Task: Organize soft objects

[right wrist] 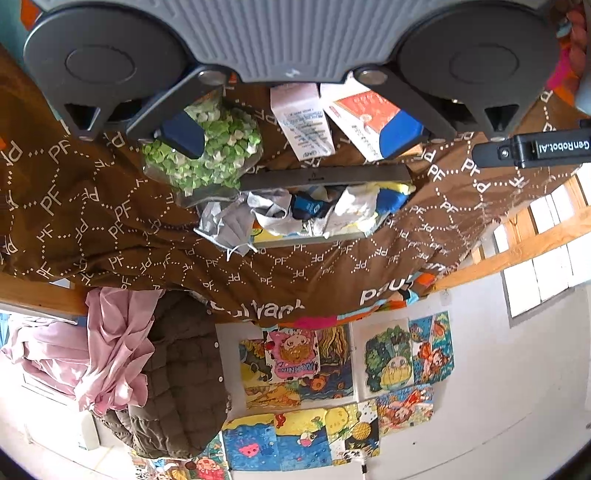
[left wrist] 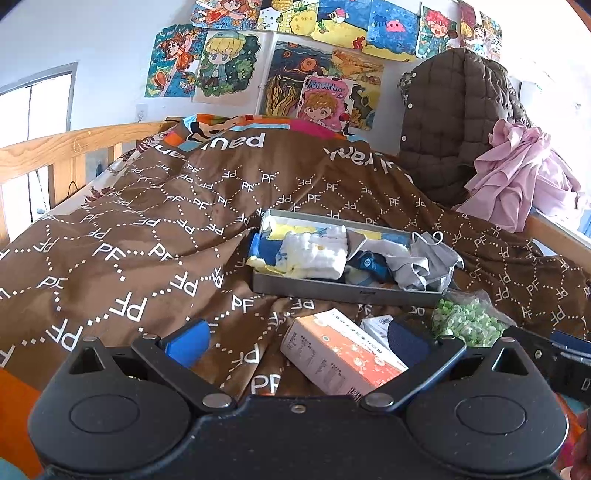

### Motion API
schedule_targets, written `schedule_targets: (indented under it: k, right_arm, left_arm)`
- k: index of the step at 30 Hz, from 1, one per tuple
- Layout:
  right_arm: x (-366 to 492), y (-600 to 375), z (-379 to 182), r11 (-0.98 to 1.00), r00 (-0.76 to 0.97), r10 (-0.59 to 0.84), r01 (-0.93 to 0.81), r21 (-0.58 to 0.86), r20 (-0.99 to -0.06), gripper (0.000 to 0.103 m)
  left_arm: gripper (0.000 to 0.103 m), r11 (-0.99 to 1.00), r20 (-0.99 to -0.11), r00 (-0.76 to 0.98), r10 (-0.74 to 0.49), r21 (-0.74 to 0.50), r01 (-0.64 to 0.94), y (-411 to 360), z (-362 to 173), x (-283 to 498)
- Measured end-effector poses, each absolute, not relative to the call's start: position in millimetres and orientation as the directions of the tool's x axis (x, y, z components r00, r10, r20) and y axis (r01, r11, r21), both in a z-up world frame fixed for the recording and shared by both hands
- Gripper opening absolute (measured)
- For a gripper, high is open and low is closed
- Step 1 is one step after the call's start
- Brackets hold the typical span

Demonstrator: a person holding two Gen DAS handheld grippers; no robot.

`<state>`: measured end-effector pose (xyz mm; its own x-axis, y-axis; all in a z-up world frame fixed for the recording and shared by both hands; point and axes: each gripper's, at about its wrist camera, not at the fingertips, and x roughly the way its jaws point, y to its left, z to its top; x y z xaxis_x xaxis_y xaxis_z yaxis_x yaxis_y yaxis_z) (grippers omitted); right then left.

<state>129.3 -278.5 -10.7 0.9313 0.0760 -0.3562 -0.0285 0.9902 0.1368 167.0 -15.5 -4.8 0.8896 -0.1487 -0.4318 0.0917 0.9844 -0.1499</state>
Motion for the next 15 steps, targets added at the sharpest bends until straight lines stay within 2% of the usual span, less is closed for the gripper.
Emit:
schedule_targets:
  k: [15]
  right_arm:
    - [133, -271, -22, 0.995, 0.918, 0.068, -0.033, 0.095, -0.391, 0.103]
  left_arm:
    - [0.102, 0.991, -0.457, 0.880, -0.128, -0.091, 0.096, -14, -22, 161]
